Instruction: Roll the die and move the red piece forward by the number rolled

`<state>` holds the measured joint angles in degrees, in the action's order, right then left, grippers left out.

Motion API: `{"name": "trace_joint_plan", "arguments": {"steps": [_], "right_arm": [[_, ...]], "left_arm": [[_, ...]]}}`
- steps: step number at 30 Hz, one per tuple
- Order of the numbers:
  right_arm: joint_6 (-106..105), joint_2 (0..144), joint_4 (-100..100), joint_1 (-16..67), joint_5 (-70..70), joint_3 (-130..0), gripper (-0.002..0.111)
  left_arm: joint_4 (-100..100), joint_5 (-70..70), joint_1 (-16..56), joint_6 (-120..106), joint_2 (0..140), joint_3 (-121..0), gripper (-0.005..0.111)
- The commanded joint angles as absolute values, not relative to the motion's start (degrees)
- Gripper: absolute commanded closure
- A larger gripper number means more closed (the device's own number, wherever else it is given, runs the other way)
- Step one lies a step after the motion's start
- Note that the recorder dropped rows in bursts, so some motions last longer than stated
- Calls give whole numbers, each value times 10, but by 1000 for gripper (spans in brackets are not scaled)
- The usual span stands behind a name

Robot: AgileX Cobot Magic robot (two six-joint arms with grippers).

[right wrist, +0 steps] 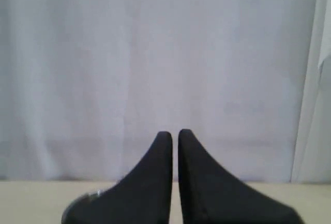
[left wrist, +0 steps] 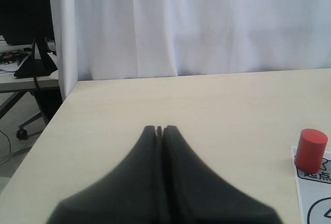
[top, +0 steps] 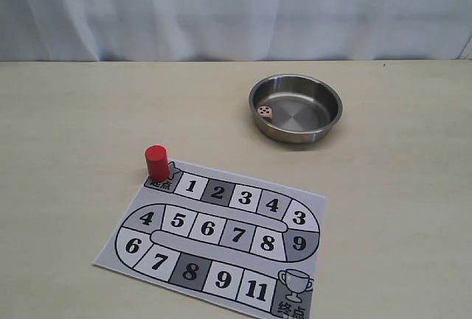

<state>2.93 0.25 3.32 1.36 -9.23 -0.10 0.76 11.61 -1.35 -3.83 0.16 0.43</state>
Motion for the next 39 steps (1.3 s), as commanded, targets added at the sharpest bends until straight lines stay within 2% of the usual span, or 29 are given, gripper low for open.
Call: {"name": "trace_joint_plan", "arguments": {"steps": [1,7,13,18,26,34,39], "right_arm": [[44,0,34,15,-153,0,104],[67,0,34,15,-48,-69,104],[67,3,34,15,123,-206,104],[49,87,34,15,238,-319,104],[36,230,15,15,253,-385,104],[9,364,9,15,148,-393,104],[7,431,9,15,130,-393,104]], "left_arm": [[7,108,-13,-36,0,0,107],[7,108,-13,-36,0,0,107],[7,106,-13,-36,0,0,107],[7,106,-13,-36,0,0,107],[7,106,-13,-36,0,0,107],[7,108,-13,-36,0,0,107],[7,108,-13,-36,0,0,107]]}}
